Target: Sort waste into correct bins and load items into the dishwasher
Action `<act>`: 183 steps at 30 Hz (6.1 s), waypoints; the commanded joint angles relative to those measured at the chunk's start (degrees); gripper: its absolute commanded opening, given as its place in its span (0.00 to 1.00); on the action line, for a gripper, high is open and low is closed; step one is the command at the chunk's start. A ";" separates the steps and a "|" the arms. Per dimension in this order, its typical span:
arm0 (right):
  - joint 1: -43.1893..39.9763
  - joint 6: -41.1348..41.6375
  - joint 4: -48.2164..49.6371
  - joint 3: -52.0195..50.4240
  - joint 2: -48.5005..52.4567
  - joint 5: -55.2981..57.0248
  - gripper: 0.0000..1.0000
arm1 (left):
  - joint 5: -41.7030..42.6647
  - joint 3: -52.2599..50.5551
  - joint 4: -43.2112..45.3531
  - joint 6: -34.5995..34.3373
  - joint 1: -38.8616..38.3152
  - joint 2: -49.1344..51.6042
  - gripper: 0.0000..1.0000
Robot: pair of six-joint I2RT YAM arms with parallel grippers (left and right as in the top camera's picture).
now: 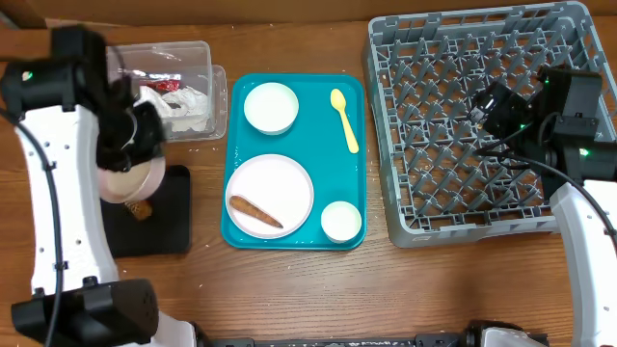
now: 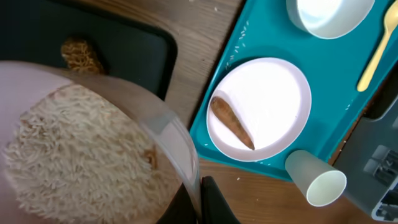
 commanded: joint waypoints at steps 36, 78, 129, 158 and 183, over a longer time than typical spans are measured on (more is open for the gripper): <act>-0.11 -0.31 0.37 1.60 -0.98 -0.55 1.00 | 67.45 -39.08 33.48 28.87 45.57 7.74 0.04; -0.11 -0.33 -0.98 1.60 -0.98 -0.52 1.00 | 80.11 -38.93 32.94 10.49 44.94 7.80 0.04; -0.11 -0.33 -3.34 1.57 -0.98 -0.52 1.00 | -10.08 -14.51 50.51 30.53 -45.27 22.10 0.17; -0.11 -0.37 -4.20 1.55 -0.98 -0.50 1.00 | -14.38 -33.38 29.64 -16.35 -32.81 3.26 0.59; -0.11 -1.53 -5.68 1.49 -0.98 -0.48 1.00 | -13.20 -48.57 40.96 -24.52 -32.22 3.28 0.61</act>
